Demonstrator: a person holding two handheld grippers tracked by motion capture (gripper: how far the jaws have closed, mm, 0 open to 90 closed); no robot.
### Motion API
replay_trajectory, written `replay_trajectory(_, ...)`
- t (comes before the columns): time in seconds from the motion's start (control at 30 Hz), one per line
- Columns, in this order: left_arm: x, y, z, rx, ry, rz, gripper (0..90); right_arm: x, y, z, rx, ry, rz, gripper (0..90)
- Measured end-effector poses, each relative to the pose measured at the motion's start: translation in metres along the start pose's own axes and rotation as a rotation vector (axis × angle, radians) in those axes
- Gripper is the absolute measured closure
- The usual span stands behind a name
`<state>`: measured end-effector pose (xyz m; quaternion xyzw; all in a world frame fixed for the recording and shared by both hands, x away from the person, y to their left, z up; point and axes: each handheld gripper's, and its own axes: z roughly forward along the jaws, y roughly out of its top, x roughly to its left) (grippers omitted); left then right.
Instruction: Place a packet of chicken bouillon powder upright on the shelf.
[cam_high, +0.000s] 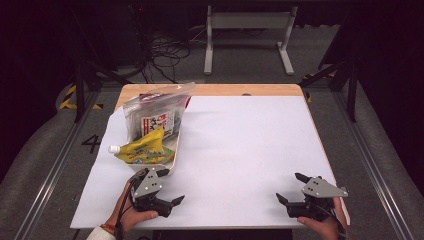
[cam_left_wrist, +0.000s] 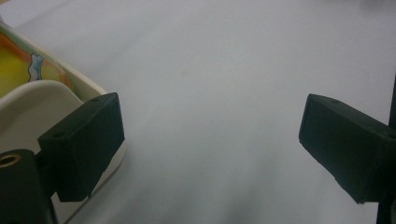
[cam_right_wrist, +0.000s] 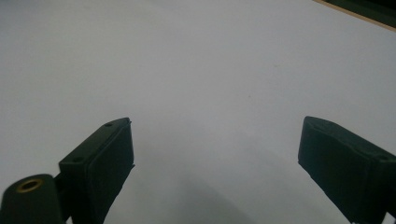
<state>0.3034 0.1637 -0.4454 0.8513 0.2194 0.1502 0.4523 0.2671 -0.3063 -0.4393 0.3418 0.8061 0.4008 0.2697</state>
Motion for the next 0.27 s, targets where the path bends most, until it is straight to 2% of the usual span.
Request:
replay_trajectory(0.13,0.0013,-0.0006,0.0007,0.015,0.001,0.017,7.3,-0.0010,-0.0006,-0.0003,-0.001,-0.003,0.005,10.3)
replay_trajectory(0.23,0.0012,-0.0010,0.0012,0.013,0.005,0.008,7.4,-0.0016,-0.0006,-0.0003,0.000,-0.002,0.009,10.3)
replay_trajectory(0.27,0.0020,-0.0012,0.0013,0.017,0.006,0.009,7.4,-0.0024,-0.0004,-0.0004,-0.004,0.012,0.025,10.8)
